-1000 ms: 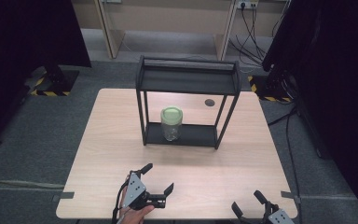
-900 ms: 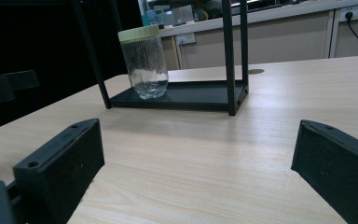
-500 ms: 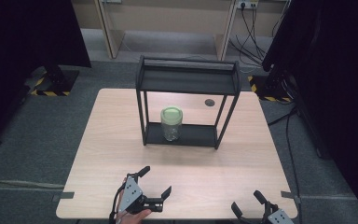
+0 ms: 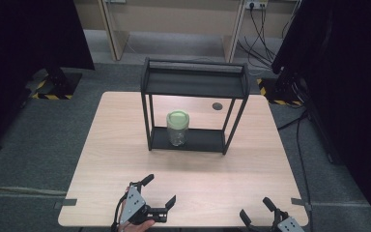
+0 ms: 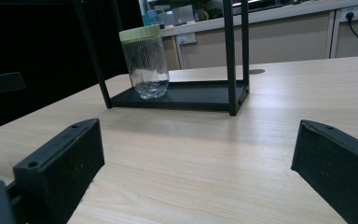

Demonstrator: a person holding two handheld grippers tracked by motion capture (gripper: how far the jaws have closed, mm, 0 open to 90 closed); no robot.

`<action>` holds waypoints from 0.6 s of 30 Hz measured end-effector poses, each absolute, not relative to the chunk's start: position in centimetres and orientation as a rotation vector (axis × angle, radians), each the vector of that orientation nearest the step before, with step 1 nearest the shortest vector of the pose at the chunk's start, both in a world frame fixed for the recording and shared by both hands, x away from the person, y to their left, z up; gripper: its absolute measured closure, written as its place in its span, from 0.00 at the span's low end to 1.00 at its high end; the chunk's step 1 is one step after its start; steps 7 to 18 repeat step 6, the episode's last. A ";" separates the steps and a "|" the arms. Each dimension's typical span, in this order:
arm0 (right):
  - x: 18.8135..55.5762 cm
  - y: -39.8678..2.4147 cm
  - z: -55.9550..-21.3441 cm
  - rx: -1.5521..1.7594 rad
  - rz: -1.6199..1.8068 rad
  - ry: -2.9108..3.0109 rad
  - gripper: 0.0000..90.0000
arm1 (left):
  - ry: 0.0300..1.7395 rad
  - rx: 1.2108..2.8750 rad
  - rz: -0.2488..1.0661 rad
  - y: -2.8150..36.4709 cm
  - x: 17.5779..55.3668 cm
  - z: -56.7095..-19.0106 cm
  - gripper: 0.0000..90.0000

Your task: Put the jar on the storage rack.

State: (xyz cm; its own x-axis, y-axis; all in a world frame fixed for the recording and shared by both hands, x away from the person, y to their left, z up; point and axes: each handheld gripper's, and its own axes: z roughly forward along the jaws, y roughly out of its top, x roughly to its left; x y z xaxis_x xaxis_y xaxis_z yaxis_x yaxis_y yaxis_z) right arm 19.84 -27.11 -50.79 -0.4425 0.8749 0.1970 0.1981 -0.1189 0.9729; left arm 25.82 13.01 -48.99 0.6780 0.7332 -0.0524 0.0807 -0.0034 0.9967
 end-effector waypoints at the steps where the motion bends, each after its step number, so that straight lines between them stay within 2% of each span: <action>1: 19.8 -27.1 -50.8 1.195 1.607 1.610 0.03 | 0.704 1.508 0.586 13.0 25.8 -49.1 0.00; 18: 19.8 -27.1 -50.8 1.195 1.608 1.610 0.03 | 0.708 1.520 0.586 13.1 25.9 -49.6 0.00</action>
